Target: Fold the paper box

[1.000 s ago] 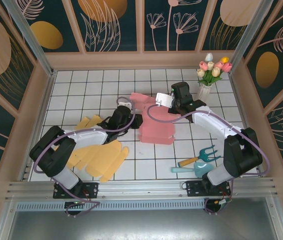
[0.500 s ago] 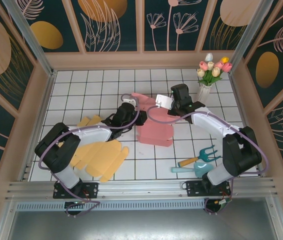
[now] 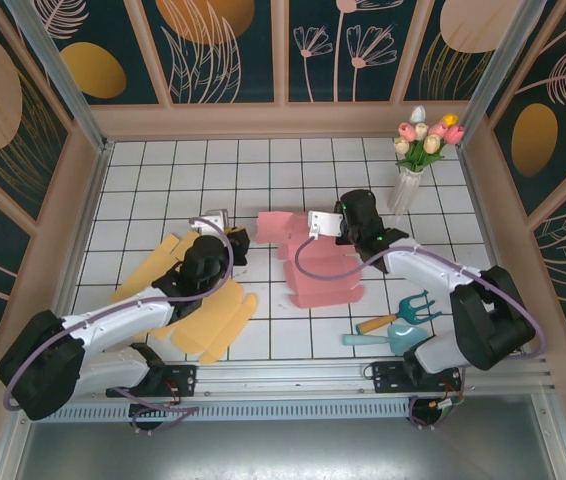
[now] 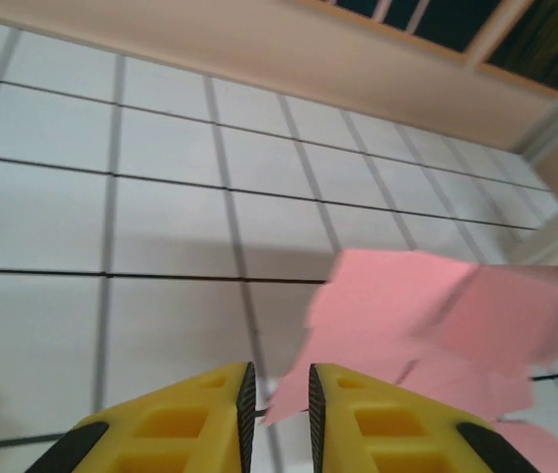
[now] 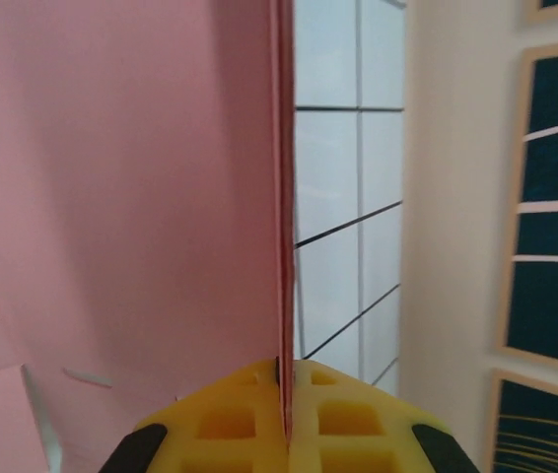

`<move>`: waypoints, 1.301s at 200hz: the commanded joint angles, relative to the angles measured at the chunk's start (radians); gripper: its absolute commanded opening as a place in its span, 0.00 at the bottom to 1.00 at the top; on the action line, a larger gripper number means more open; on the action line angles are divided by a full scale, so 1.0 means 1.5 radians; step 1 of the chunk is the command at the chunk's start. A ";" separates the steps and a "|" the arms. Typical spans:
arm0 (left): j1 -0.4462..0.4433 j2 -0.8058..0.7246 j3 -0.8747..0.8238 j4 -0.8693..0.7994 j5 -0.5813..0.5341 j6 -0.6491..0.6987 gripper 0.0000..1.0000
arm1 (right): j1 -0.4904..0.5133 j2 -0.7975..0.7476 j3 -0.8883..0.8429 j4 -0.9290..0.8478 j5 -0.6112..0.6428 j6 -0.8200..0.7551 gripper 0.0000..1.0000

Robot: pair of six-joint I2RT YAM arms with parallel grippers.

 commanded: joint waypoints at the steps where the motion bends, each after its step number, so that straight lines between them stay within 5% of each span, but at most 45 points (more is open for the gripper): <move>1: -0.002 -0.021 -0.029 0.031 -0.109 0.040 0.24 | 0.021 -0.036 -0.035 0.137 0.029 -0.057 0.00; 76: 0.007 -0.037 -0.102 0.152 -0.193 0.120 0.31 | 0.046 -0.023 -0.119 0.374 0.057 -0.154 0.00; 188: 0.060 0.101 -0.094 0.263 -0.081 0.136 0.30 | 0.041 0.155 -0.195 0.643 0.078 -0.168 0.00; 260: 0.064 0.235 -0.031 0.299 -0.068 0.178 0.29 | 0.042 0.184 -0.203 0.663 0.079 -0.187 0.00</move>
